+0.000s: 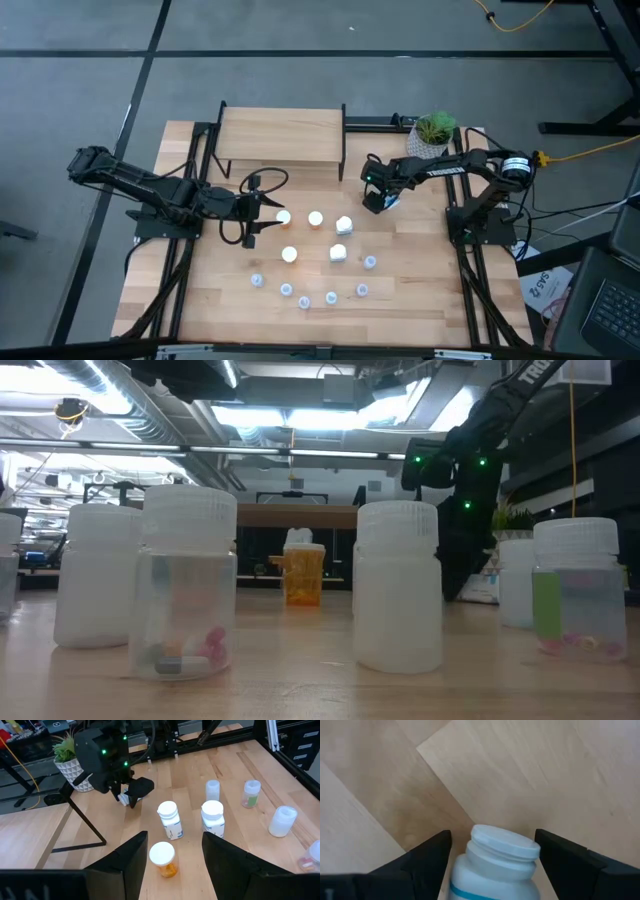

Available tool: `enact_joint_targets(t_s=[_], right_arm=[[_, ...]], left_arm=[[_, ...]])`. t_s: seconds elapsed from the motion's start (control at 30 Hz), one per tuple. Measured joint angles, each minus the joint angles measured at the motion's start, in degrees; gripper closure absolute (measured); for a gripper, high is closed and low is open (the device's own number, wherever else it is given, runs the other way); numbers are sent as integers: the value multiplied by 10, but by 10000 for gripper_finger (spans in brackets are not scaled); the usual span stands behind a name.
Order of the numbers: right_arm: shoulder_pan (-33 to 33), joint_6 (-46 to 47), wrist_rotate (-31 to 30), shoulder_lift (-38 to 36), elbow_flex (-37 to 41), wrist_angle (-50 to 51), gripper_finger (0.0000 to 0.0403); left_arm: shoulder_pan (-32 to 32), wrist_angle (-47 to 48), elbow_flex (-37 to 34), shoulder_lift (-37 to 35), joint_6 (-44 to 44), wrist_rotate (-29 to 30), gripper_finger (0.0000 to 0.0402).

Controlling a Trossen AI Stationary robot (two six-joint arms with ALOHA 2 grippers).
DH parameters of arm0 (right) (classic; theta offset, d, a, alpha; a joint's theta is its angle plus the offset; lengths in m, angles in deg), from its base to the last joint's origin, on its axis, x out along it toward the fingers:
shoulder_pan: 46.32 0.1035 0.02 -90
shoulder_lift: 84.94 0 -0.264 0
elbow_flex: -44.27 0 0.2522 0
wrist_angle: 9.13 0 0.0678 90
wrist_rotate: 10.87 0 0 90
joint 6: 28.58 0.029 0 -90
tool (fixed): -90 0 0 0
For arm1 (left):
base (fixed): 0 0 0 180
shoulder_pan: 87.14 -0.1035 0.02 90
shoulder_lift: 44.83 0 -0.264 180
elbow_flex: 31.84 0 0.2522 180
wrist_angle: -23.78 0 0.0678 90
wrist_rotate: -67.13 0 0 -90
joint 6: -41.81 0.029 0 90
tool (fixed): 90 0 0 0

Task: Pick and place medicine bottles onto shelf by color
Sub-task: Put the top right blue pill bottle on the shelf

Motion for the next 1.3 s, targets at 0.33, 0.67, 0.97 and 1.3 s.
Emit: enact_joint_targets(t_s=[0.33,0.67,0.97,1.3], right_arm=[[-2,46,-24,4,-53,98,108],[-2,91,-22,4,-61,154,108],[-2,100,36,4,-61,152,108],[-2,104,84,4,-60,156,109]], left_arm=[[0,0,0,0,0,0,220],[0,0,0,0,0,0,220],[0,0,0,0,0,0,220],[0,0,0,0,0,0,220]])
